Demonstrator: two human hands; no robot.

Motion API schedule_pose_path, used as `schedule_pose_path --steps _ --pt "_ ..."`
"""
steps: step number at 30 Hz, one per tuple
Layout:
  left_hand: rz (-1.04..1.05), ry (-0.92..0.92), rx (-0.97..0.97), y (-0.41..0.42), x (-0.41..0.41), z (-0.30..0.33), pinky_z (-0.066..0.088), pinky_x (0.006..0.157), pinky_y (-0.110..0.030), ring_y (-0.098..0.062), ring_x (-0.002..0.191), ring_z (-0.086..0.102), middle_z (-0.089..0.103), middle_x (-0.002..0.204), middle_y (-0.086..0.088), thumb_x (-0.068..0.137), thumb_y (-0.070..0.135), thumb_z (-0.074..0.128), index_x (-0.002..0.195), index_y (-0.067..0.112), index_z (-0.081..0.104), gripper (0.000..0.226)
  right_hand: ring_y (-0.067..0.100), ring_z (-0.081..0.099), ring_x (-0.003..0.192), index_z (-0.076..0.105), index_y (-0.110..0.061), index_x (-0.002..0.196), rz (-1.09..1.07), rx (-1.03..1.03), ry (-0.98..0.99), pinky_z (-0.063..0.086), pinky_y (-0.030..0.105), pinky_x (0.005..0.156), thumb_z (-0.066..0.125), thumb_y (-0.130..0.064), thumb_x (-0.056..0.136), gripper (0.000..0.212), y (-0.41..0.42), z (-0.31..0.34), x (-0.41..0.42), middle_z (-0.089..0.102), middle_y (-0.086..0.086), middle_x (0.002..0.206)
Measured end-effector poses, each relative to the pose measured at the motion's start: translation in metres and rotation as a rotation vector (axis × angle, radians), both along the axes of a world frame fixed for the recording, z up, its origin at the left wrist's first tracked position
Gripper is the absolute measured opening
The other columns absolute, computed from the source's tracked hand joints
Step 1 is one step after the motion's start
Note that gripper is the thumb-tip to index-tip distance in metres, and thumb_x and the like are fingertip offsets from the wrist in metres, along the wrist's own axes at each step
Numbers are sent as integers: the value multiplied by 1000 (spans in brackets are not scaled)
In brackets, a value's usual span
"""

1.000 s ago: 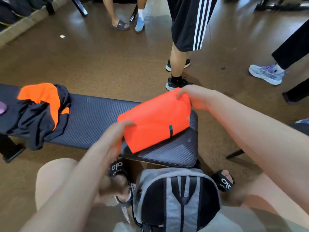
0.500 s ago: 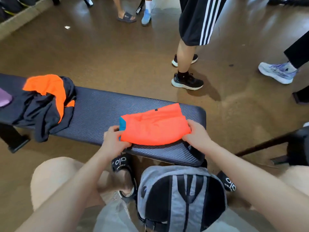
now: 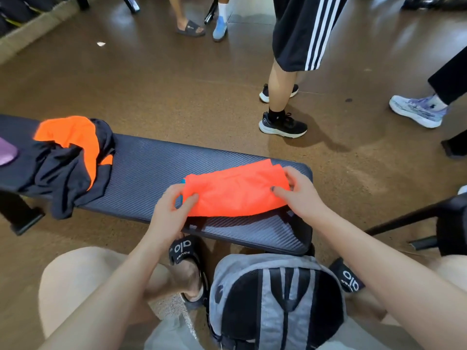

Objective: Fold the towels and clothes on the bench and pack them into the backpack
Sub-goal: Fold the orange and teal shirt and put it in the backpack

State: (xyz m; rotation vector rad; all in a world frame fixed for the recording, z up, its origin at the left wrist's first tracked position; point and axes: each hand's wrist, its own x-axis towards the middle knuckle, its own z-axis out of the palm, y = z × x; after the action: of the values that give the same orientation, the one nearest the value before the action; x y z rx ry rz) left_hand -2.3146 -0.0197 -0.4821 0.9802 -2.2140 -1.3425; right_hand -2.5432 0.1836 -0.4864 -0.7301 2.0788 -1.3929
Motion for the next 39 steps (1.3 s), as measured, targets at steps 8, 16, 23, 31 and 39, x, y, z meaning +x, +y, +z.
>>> schedule_pose_path --steps 8,16,23,31,39 --pt "212 -133 -31 -21 -26 -9 34 64 -38 -16 68 47 52 71 -5 102 44 49 76 5 50 47 23 59 105 53 -14 114 -93 207 218 40 36 82 56 -24 100 17 -42 5 -14 66 5 110" --pt "223 -439 -140 -37 -48 -27 36 76 -39 -39 100 60 65 101 -16 103 42 47 92 8 54 36 41 59 113 45 -12 124 -71 518 259 48 50 94 46 -36 103 32 -64 -16 -24 62 22 123" --pt "-162 -358 -1012 -19 -68 -10 35 110 -53 -40 133 45 42 150 -22 98 32 54 151 24 39 55 36 57 117 44 -9 130 -122 513 275 45 44 92 51 -36 102 40 -68 -18 -26 59 18 129" --pt "-474 -835 -418 -36 -138 -2 40 107 -45 -35 131 47 50 138 -14 85 55 63 134 13 47 66 35 53 123 40 -8 137 -228 487 199 43 44 98 57 -46 97 57 -64 -19 -30 52 16 135" --pt "-535 -869 -67 -34 -137 17 56 82 -33 -21 90 70 73 99 -2 82 45 75 92 18 68 30 23 56 92 46 -15 104 -581 166 98 41 36 80 65 -41 93 34 -19 -9 45 55 3 101"
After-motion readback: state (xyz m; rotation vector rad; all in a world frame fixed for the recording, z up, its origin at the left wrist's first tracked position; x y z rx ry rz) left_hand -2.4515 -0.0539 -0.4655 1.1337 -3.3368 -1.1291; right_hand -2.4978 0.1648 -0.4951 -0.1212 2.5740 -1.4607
